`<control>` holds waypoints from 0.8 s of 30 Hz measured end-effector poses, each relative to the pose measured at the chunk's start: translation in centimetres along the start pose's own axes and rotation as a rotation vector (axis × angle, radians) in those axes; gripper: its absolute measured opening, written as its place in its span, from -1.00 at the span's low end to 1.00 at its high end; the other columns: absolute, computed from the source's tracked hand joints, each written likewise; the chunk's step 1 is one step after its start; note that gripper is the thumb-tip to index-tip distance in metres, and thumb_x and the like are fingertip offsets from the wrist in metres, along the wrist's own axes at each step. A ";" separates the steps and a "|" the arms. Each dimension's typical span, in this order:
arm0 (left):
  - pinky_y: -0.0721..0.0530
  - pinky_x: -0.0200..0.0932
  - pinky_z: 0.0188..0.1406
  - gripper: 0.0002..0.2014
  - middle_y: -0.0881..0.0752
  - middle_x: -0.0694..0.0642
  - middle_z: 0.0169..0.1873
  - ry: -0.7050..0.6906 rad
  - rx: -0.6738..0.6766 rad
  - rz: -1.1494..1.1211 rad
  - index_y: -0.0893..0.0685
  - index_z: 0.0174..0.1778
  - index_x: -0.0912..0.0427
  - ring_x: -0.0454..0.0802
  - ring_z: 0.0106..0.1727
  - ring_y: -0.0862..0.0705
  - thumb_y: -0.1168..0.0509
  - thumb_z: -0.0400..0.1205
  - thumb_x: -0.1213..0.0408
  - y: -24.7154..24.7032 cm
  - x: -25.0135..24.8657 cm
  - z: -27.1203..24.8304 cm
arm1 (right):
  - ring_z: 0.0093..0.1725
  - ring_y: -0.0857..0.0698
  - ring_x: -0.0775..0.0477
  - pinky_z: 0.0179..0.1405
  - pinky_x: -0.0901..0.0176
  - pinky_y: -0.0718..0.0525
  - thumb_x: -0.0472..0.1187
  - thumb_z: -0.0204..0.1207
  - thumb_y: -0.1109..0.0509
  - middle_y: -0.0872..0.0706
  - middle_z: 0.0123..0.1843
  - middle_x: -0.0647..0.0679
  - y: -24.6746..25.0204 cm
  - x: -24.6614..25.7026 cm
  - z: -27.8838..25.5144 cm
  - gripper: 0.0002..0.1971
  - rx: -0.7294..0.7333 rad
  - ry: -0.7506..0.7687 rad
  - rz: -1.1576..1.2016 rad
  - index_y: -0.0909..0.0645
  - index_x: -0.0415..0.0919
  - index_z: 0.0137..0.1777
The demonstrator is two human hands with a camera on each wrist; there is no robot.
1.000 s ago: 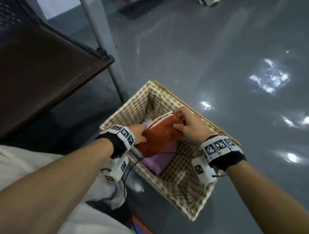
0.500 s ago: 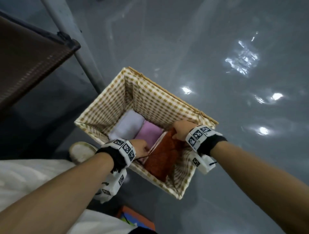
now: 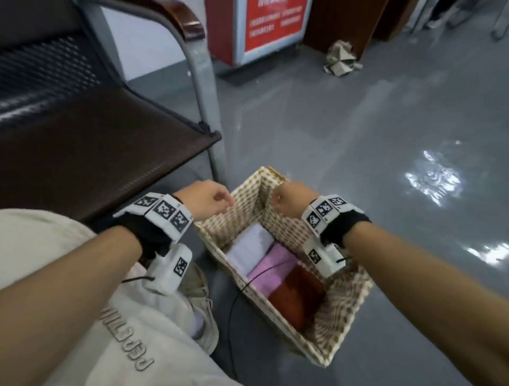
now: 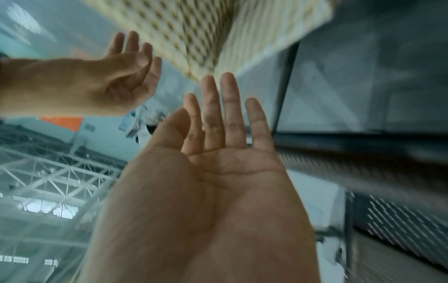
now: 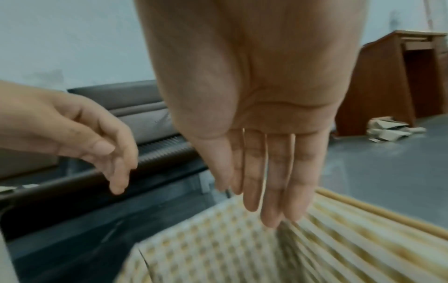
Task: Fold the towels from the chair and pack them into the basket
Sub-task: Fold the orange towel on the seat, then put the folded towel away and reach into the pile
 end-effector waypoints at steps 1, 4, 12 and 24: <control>-0.68 -0.11 0.11 -0.85 -0.80 -0.03 -0.15 -0.002 -0.067 -0.033 -0.74 -0.01 -0.01 -0.09 -0.06 -0.75 -0.28 0.61 0.25 2.7 0.3 -1.2 | 0.13 -0.70 -0.21 -0.12 0.26 -0.45 -0.24 0.53 -0.32 -0.78 0.07 -0.17 1.6 2.6 0.8 -0.80 -0.020 0.059 0.003 -0.75 -0.19 0.05; -0.66 -0.19 0.06 -0.87 -0.79 -0.08 -0.27 0.000 -0.284 -0.088 -0.73 -0.10 -0.05 -0.12 -0.11 -0.76 -0.30 0.59 0.26 10.7 1.8 -5.6 | 0.13 -0.71 -0.15 -0.02 0.28 -0.49 -0.19 0.51 -0.36 -0.81 0.04 -0.09 6.7 11.7 3.0 -0.83 -0.103 0.250 0.008 -0.77 -0.11 0.00; -0.63 -0.27 -0.22 -0.82 -0.80 0.00 -0.23 0.156 -0.790 -0.234 -0.68 -0.19 -0.04 -0.08 -0.22 -0.74 -0.28 0.62 0.34 25.7 12.8 -22.0 | 0.12 -0.70 -0.09 0.05 0.24 -0.54 -0.14 0.53 -0.37 -0.80 0.05 -0.06 16.5 38.4 3.5 -0.87 -0.274 0.694 -0.005 -0.76 -0.05 -0.03; -0.56 -0.17 0.13 -0.86 -0.71 0.01 0.05 0.747 -0.755 -0.165 -0.69 0.06 0.03 -0.04 0.12 -0.65 -0.27 0.64 0.24 23.4 35.4 -41.6 | 0.11 -0.69 -0.03 0.01 0.23 -0.56 -0.11 0.56 -0.38 -0.78 0.08 -0.04 1.3 63.2 1.8 -0.79 0.102 1.060 -0.152 -0.75 -0.15 0.08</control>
Point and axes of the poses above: each hand's wrist, its own z-axis towards the middle knuckle, its own y-axis out of the back of the hand, x = y × z, the point moved 8 cm from there along z, towards the middle knuckle
